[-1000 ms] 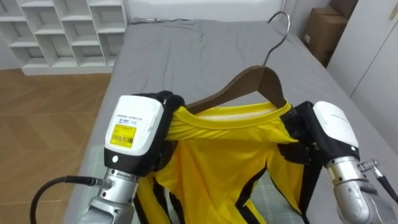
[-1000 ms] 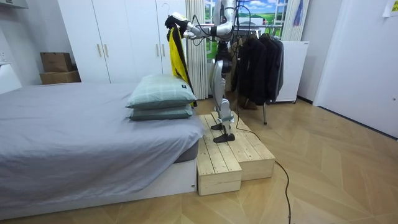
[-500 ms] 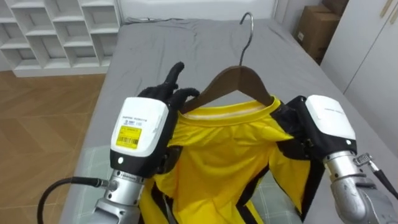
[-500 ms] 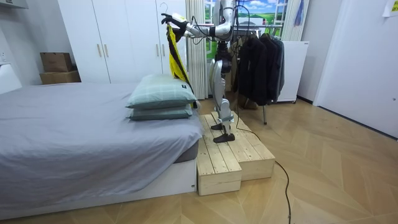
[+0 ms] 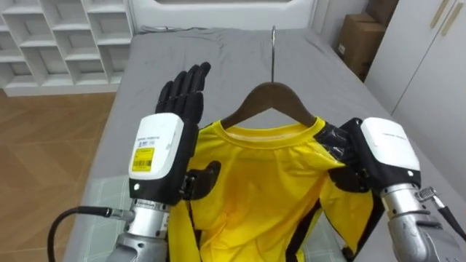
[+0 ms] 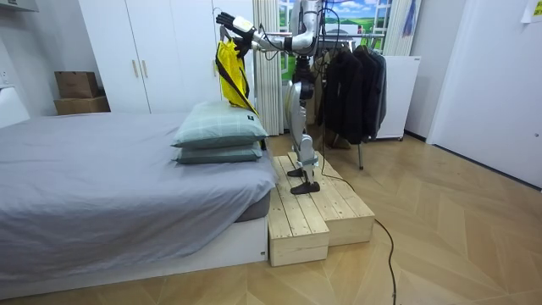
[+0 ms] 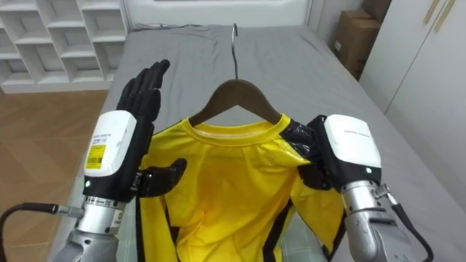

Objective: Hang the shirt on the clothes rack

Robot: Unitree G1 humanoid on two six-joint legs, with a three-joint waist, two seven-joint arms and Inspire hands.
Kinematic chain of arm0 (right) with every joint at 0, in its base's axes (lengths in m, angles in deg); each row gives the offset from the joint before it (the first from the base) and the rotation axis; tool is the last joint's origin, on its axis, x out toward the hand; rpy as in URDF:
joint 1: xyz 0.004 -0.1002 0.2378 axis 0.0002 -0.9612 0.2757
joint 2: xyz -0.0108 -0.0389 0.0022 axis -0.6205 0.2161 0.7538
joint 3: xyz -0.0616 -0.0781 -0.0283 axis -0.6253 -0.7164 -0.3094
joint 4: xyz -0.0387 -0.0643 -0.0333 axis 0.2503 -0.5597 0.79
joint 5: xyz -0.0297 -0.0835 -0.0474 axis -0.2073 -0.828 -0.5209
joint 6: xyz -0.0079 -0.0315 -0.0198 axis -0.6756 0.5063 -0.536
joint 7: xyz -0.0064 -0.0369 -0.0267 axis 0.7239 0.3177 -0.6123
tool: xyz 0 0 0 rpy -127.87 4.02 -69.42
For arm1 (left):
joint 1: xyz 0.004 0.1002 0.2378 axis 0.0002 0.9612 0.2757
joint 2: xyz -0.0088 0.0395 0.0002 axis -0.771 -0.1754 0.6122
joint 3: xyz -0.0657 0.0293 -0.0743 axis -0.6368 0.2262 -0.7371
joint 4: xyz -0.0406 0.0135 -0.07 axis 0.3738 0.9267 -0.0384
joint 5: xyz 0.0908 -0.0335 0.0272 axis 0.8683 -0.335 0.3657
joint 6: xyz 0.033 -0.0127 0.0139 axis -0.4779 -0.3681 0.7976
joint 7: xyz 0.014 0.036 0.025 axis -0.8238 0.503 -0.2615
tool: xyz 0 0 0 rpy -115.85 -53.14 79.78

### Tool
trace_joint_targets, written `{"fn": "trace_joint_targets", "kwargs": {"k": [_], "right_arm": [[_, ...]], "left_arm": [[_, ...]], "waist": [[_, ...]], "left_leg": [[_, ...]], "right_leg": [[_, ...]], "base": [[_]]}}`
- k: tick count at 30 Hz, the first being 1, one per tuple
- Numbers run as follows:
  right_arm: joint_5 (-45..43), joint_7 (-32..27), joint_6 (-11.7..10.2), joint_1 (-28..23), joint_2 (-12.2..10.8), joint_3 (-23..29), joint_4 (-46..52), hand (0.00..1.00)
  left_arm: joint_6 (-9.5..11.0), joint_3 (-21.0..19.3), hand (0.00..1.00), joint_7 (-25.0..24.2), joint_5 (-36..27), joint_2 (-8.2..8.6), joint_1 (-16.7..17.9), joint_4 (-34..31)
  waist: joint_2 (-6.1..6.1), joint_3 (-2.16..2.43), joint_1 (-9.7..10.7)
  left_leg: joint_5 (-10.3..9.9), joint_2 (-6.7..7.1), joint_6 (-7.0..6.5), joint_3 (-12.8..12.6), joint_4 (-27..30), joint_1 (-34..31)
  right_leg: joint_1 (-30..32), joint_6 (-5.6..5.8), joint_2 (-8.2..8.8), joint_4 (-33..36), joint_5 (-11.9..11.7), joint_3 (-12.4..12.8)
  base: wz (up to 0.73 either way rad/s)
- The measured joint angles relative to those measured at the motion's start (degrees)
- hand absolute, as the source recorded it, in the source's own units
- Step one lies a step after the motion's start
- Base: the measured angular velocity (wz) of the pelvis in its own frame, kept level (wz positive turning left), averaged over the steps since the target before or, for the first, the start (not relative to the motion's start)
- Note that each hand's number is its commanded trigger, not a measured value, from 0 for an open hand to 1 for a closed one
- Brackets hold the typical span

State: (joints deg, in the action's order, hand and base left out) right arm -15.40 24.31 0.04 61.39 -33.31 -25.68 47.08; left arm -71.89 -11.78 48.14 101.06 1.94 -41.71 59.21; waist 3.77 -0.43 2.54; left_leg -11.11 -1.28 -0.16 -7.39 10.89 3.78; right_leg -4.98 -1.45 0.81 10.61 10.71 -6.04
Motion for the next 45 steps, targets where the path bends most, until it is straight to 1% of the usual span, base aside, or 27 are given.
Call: {"fn": "trace_joint_targets", "kwargs": {"k": [4,7,9,12,16,18,23,26,29,34,36,40,42,45], "right_arm": [[0.0,-0.15,-0.02,-0.02,-0.01,1.16,0.0,1.0],[0.0,-0.37,-0.05,-0.33,-0.01,2.57,0.01,1.0],[0.1,-1.32,-0.13,-1.45,-0.02,3.6,0.03,1.0],[1.83,-1.57,-0.06,-2.38,-0.02,3.88,0.03,1.0],[3.88,-2.7,-0.08,-3.74,-0.02,3.93,0.05,1.0],[4.3,-3.14,-0.08,-4.17,-0.02,4.18,0.05,1.0],[5.75,-3.31,-0.09,-4.2,-0.02,5.52,0.04,1.0],[5.73,-4.49,-0.08,-4.7,-0.01,6.62,0.04,1.0],[5.68,-5.26,-0.02,-5.23,-0.01,7.21,0.05,1.0],[3.27,-5.61,0.09,-6.84,-0.02,9.69,0.29,1.0],[1.96,-5.82,0.37,-7.77,-0.02,10.42,0.6,1.0],[1.34,-6.57,1.5,-9.61,-0.01,11.21,2.16,1.0],[0.2,-7.11,1.61,-9.98,-0.01,12.57,2.56,1.0],[-0.63,-8.8,1.69,-10.03,0.04,13.91,2.83,1.0]], "left_arm": [[0.0,-0.44,0.0,0.0,0.09,-0.03,0.21,0.01],[0.01,-0.85,0.0,0.07,0.05,-0.11,1.25,0.11],[0.02,-1.08,0.0,0.12,-0.07,-0.19,2.84,0.17],[0.02,-1.1,0.0,0.17,-1.1,-0.3,3.83,0.39],[0.02,-1.33,0.0,0.56,-3.91,-0.41,3.86,0.49],[0.02,-2.1,0.0,0.56,-5.18,-0.39,3.86,0.82],[-0.01,-3.9,0.0,0.55,-6.15,-0.35,3.86,2.16],[-0.01,-6.04,0.0,0.77,-7.0,-0.03,3.84,2.43],[-0.3,-8.6,0.0,1.78,-10.95,0.34,3.92,2.68],[-0.37,-12.82,0.0,3.4,-13.38,0.55,5.18,4.8],[-0.78,-14.75,0.0,3.42,-15.42,0.62,6.14,5.7],[-1.84,-17.17,0.0,4.09,-18.09,1.09,6.94,6.36],[-2.14,-18.84,0.0,4.5,-18.02,2.1,6.98,6.64],[-2.18,-19.82,0.0,4.69,-18.08,2.6,8.03,7.12]], "waist": [[-0.05,0.03,0.01],[-0.05,0.04,0.02],[-0.03,0.06,0.09],[-0.02,0.07,0.29],[-0.05,0.16,0.33],[-0.09,0.21,0.49],[-0.28,0.35,0.57],[-0.3,0.36,0.49],[-0.47,0.4,0.36],[-1.45,0.49,0.17],[-1.88,0.62,0.15],[-2.0,0.68,0.12],[-2.01,0.68,0.07],[-1.98,0.68,-0.61]], "left_leg": [[0.0,0.0,0.0,0.1,0.06,0.0],[0.0,-0.01,0.0,0.1,0.04,0.0],[0.0,-0.01,0.0,0.12,0.01,-0.01],[0.0,-0.03,0.0,0.13,-0.02,-0.03],[0.0,-0.02,0.0,0.15,-0.04,-0.01],[0.0,-0.02,0.0,0.1,-0.02,0.02],[0.0,-0.02,0.0,0.03,0.06,0.16],[0.0,0.0,0.0,0.01,0.06,0.21],[0.0,-0.04,0.0,-0.47,0.03,0.2],[0.0,-0.04,0.0,-0.89,-0.25,0.56],[0.0,-0.05,0.0,-1.04,-0.49,0.74],[0.0,-0.05,0.0,-1.17,-0.52,0.9],[0.0,-0.03,0.0,-1.66,-0.64,1.29],[0.0,-0.03,0.0,-2.58,-1.21,2.11]], "right_leg": [[-0.02,0.0,0.01,0.0,0.0,-0.03],[0.02,0.0,-0.01,-0.01,0.0,0.0],[0.03,0.0,-0.02,-0.05,0.0,-0.01],[0.03,0.0,-0.02,-0.06,0.0,-0.01],[0.0,0.0,0.04,-0.05,-0.01,0.0],[-0.01,0.0,0.05,-0.02,-0.01,0.07],[-0.16,0.0,0.01,0.01,-0.01,0.17],[-0.19,0.0,0.01,0.01,-0.02,0.21],[-0.04,0.0,-0.03,0.02,-0.02,0.48],[-0.08,0.0,-0.06,0.02,-0.02,0.87],[-0.09,0.0,-0.1,0.01,-0.01,0.97],[0.1,0.0,-0.11,-0.01,0.01,1.17],[0.1,0.01,-0.08,0.06,0.02,1.53],[0.07,0.05,-0.13,0.13,0.04,2.75]], "base": [[0.0],[0.0],[0.0],[0.0],[0.0],[0.0],[0.0],[0.0],[-0.05],[-0.04],[-0.04],[-0.02],[-0.09],[-0.18]]}}
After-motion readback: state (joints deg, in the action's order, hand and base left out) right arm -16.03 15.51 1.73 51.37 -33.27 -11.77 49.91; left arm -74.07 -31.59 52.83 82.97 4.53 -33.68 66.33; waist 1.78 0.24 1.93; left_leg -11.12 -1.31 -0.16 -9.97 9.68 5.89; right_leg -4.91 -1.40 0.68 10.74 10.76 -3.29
